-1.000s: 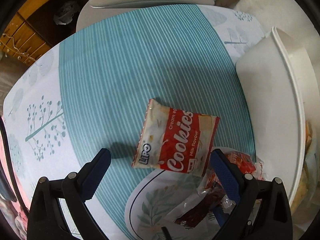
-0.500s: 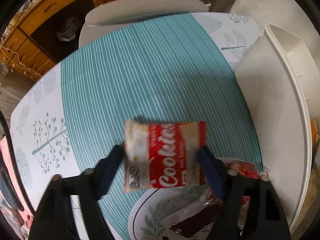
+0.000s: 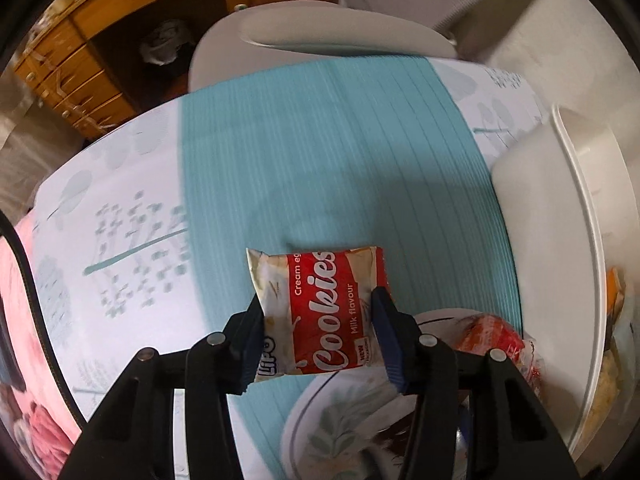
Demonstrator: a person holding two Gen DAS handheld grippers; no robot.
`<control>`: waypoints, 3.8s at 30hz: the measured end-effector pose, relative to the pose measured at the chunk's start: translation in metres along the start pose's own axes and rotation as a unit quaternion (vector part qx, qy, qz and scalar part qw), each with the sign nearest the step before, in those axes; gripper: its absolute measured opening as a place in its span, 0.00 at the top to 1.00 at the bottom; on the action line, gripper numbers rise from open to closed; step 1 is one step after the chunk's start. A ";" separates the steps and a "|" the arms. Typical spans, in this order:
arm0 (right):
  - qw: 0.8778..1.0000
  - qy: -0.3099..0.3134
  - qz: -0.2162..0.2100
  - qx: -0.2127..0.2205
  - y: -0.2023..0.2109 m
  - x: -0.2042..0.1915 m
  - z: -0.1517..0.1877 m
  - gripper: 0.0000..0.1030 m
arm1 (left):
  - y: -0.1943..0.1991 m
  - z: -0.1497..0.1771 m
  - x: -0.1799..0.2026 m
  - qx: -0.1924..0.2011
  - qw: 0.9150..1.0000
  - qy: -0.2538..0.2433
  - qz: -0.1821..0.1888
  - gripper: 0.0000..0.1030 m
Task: Organize snacks
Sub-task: 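Grasp the brown chocolate packet with the right tool while left tool holds the Cookies pack, then carry both snacks over the white tray and open both tools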
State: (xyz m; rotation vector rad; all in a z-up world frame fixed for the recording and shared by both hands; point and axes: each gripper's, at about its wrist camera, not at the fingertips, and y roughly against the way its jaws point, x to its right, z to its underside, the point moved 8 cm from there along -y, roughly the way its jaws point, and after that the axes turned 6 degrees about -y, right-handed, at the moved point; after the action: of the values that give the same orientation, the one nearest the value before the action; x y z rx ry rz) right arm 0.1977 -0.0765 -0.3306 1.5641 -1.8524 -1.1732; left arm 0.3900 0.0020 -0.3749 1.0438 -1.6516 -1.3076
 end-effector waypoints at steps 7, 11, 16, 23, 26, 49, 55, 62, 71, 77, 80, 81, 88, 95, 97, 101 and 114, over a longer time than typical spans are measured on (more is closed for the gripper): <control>1.000 -0.019 0.019 0.001 -0.006 0.009 -0.021 0.34 | 0.021 0.022 -0.043 0.001 0.999 0.044 -0.013 0.53; 0.999 -0.007 0.042 -0.010 -0.014 0.005 -0.026 0.34 | 0.027 0.034 -0.061 -0.004 0.998 0.063 -0.015 0.53; 0.997 0.012 0.075 -0.018 -0.018 -0.001 -0.022 0.36 | 0.036 0.061 -0.083 -0.015 0.996 0.083 -0.019 0.53; 0.996 0.027 0.084 -0.021 -0.015 0.000 -0.018 0.60 | 0.046 0.103 -0.088 -0.038 0.996 0.082 -0.007 0.53; 0.996 0.024 0.082 -0.030 -0.012 0.001 -0.015 0.62 | 0.049 0.120 -0.083 -0.045 0.996 0.075 -0.001 0.53; 0.997 0.053 0.045 -0.036 0.113 -0.018 0.061 0.64 | 0.101 0.249 -0.008 -0.035 0.997 0.027 0.060 0.53; 0.997 0.059 0.042 -0.017 0.151 -0.005 0.066 0.64 | 0.128 0.262 0.014 -0.001 0.995 0.042 0.094 0.53; 0.997 0.074 0.021 0.009 0.187 0.019 0.062 0.64 | 0.150 0.256 0.048 0.038 0.993 0.031 0.105 0.52; 0.995 0.095 -0.001 0.035 0.218 0.068 0.035 0.63 | 0.169 0.236 0.097 0.074 0.990 0.067 0.101 0.52; 0.992 0.115 -0.009 0.046 0.230 0.102 0.011 0.63 | 0.174 0.215 0.135 0.100 0.986 0.088 0.104 0.52; 0.990 0.128 -0.014 0.051 0.232 0.118 0.000 0.63 | 0.174 0.206 0.150 0.111 0.983 0.099 0.108 0.52; 0.990 0.134 -0.015 0.053 0.232 0.122 -0.003 0.63 | 0.174 0.201 0.156 0.116 0.982 0.103 0.110 0.52; 0.981 0.178 -0.021 0.068 0.231 0.148 -0.026 0.63 | 0.169 0.168 0.184 0.143 0.978 0.115 0.102 0.52; 0.977 0.196 -0.025 0.084 0.228 0.167 -0.063 0.63 | 0.167 0.126 0.202 0.163 0.975 0.120 0.095 0.52; 0.977 0.193 -0.027 0.089 0.228 0.173 -0.073 0.63 | 0.167 0.114 0.207 0.168 0.974 0.119 0.094 0.52; 0.976 0.189 -0.023 0.102 0.225 0.184 -0.096 0.63 | 0.168 0.091 0.217 0.175 0.973 0.119 0.093 0.52; 0.983 0.157 -0.034 0.083 0.201 0.207 -0.133 0.33 | 0.161 0.065 0.236 0.164 0.976 0.116 0.087 0.46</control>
State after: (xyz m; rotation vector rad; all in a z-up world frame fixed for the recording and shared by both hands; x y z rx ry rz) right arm 0.1327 -0.3154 -0.1312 1.7998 -1.7328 -0.7590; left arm 0.2217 -0.1721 -0.2098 1.1646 -1.7674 -0.7826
